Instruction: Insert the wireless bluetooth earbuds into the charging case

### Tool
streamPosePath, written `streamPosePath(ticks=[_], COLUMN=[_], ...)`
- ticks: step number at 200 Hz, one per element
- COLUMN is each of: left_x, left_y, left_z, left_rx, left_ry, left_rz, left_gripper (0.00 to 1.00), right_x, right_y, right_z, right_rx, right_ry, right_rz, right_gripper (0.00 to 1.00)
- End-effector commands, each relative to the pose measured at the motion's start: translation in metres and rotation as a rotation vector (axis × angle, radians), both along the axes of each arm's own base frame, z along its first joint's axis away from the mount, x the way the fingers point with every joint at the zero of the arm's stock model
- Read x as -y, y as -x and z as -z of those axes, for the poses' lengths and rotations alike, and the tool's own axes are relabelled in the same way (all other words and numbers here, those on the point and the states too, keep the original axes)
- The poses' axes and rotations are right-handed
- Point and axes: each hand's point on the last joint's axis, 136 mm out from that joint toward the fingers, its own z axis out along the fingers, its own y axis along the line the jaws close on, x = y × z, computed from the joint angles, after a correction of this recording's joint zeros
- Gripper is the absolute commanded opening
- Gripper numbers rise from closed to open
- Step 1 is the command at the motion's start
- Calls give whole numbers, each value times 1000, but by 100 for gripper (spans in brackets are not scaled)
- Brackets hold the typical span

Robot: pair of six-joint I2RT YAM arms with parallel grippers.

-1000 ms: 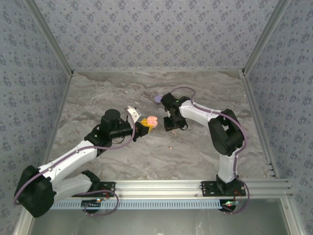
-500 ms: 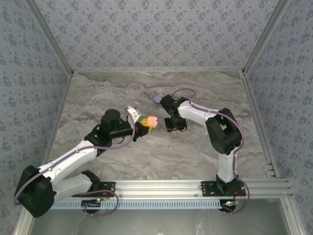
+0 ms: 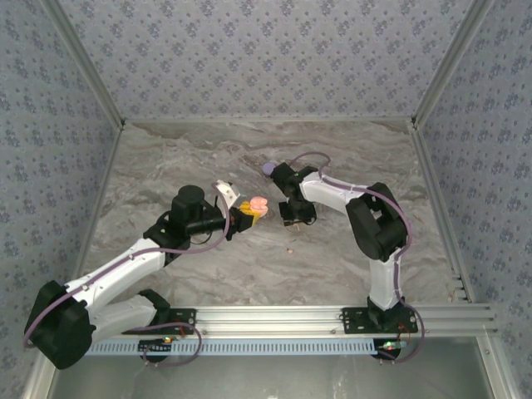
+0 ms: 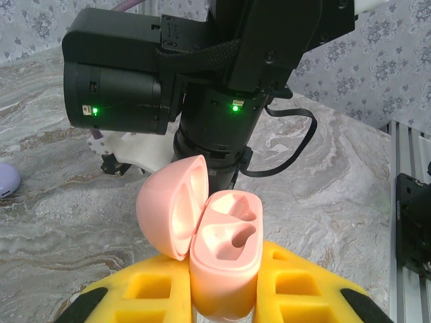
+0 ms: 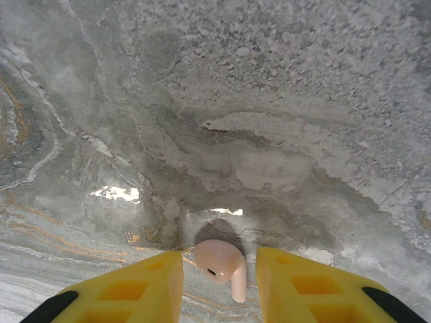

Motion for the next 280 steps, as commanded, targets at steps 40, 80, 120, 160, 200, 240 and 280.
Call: streamPosePath(ticks=[40,80,120,160,200,240,280], left_x=[3,3,3,3,4,4,4], left_y=[0,0,1,0,0,0,-1], left_z=[-9,-8,-8,-8,-8,-8,-6], left_rx=[20,16,17,18,15,16,12], left_ry=[21,20,22,21,22,21,15], left_rz=[7,8,8,8,9,8,6], left_gripper=[14,14,14,14,14,14,14], right_x=[-2,-3,-4,-2,-4,-4,-3], right_y=[2,1,0,1,0,-1,-7], right_z=[8,11,14,19,21,22,12], right_rx=[-30,-30,-33,-37,-36,-27,24], right_ry=[24,23,28,31,27,26,6], right_rz=[11,7,11,18,16,10,5], right_gripper=[35,34,31,30,31,27,24])
